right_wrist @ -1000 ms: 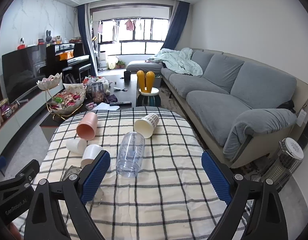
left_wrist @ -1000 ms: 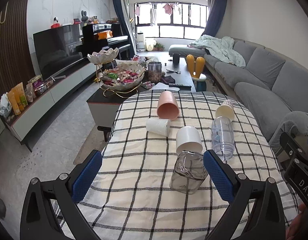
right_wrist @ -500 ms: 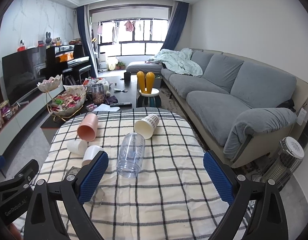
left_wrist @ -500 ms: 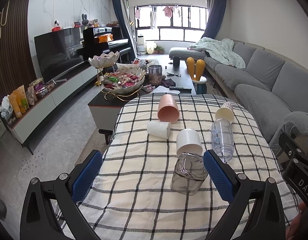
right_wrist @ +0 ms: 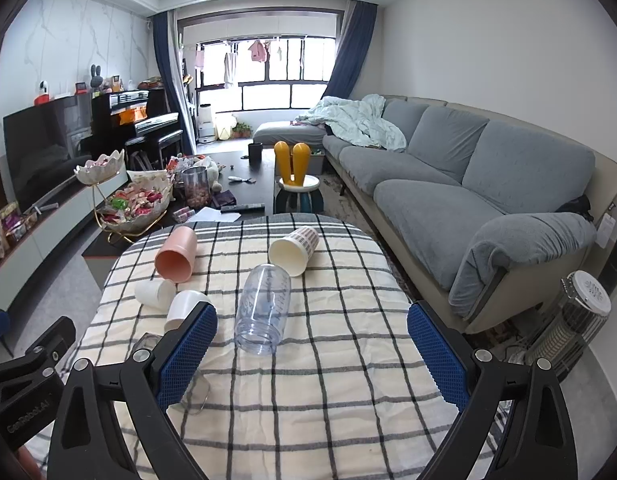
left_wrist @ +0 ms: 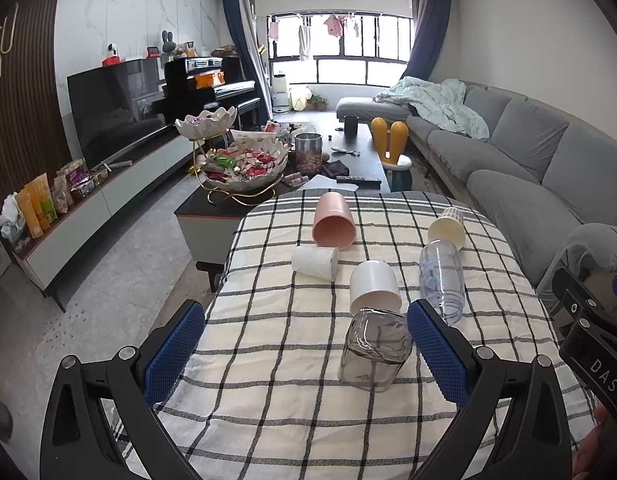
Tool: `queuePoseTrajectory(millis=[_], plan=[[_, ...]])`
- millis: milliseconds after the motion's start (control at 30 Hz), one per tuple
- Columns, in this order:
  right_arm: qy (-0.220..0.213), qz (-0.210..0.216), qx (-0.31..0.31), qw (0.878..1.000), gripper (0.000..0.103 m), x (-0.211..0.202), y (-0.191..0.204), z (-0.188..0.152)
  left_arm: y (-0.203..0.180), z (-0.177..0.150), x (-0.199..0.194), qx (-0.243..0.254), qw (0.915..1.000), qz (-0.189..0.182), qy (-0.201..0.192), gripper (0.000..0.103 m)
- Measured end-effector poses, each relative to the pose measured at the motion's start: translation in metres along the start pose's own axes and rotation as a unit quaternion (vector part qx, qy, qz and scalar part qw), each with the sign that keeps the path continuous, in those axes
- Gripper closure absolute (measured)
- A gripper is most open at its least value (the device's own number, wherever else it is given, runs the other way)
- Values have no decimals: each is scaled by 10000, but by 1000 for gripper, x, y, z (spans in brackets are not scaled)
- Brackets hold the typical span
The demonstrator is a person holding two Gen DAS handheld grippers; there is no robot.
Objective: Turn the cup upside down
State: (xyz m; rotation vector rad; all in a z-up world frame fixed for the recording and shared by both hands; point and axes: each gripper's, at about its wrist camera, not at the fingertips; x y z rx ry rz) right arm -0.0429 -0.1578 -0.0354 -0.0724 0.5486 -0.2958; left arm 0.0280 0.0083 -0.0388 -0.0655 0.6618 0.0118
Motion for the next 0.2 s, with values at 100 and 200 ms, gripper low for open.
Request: queuePoseTrajectory(millis=[100, 200], plan=[[-3, -11, -7, 10000, 7, 0, 0, 0, -2, 0, 0, 37, 10000, 38, -25, 0], [14, 2, 17, 10000, 7, 0, -1, 0, -3, 0, 1, 71, 10000, 58, -27, 0]])
Point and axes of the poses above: each gripper's, at about its wrist camera, not at the fingertips, and x roughly the way its jaws point, y to its left, z to its top, and after that the axes turned 6 degrees about -x, right-handed
